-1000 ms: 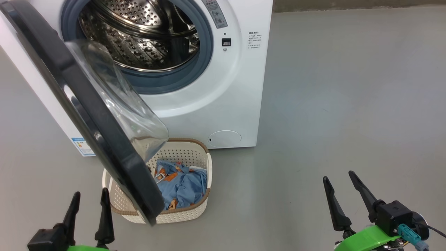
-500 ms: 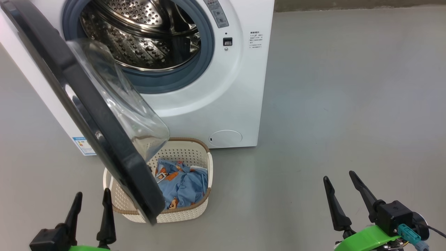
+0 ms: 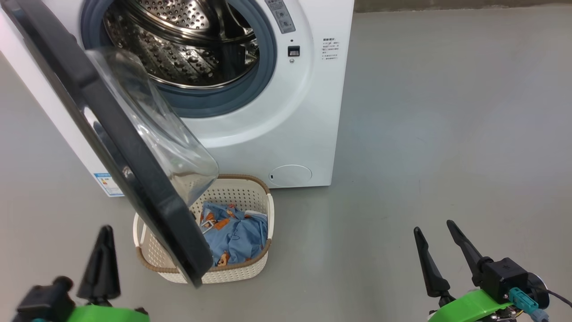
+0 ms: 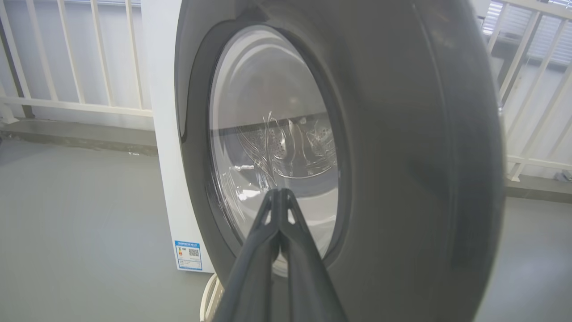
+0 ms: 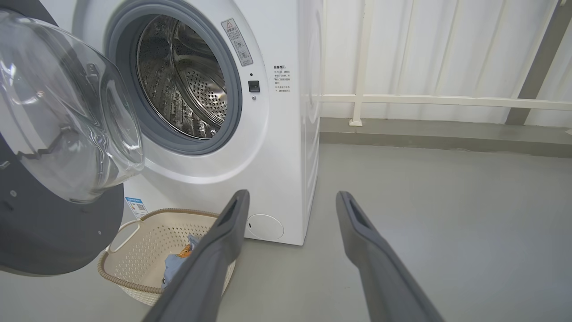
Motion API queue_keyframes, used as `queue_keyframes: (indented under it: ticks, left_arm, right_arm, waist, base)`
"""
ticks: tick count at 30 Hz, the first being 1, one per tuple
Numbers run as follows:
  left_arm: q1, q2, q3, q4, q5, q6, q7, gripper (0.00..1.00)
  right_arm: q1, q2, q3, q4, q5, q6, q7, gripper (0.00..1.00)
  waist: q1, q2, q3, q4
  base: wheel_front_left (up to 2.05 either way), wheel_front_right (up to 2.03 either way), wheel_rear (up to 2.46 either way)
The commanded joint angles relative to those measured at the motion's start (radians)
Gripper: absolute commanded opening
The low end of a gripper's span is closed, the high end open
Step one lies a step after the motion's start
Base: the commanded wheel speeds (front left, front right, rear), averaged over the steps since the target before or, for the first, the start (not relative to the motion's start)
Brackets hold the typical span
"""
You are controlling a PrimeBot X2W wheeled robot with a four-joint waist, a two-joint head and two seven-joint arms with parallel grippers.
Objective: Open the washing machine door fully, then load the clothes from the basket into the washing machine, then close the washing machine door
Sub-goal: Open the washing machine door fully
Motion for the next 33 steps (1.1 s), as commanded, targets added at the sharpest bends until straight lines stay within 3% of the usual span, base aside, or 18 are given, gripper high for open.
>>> queue_keyframes:
  ticks: [1, 9, 17, 25, 33]
  left_arm:
    - [-0.055, 0.015, 0.049, -0.066, 0.009, -0.003, -0.006, 0.00]
    - [-0.146, 0.017, 0.056, -0.307, 0.024, -0.003, -0.006, 0.00]
    - [-0.203, 0.040, -0.063, -0.487, 0.037, -0.003, -0.006, 0.00]
    - [-0.174, 0.047, -0.298, -0.447, 0.013, -0.003, -0.006, 0.00]
    - [-0.132, 0.032, -0.438, -0.347, -0.016, -0.003, -0.006, 0.00]
  right_arm:
    - [-0.020, 0.001, 0.033, -0.017, -0.005, 0.003, -0.012, 1.00]
    - [-0.029, 0.001, 0.032, -0.012, -0.007, 0.003, -0.012, 1.00]
    - [-0.035, 0.001, 0.038, -0.006, -0.011, 0.003, -0.012, 1.00]
    - [-0.034, 0.001, 0.034, 0.003, -0.020, 0.003, -0.012, 1.00]
    - [-0.041, 0.001, 0.038, 0.013, -0.027, 0.003, -0.012, 1.00]
  waist:
    - [0.0000, 0.0000, 0.004, -0.001]
    - [0.0000, 0.0000, 0.014, -0.003]
    - [0.0000, 0.0000, 0.018, -0.010]
    - [0.0000, 0.0000, 0.021, -0.011]
    - [0.0000, 0.0000, 0.021, -0.018]
  base:
    - [0.00, 0.00, 0.00]
    - [0.00, 0.00, 0.00]
    - [0.00, 0.00, 0.00]
    - [0.00, 0.00, 0.00]
    - [0.00, 0.00, 0.00]
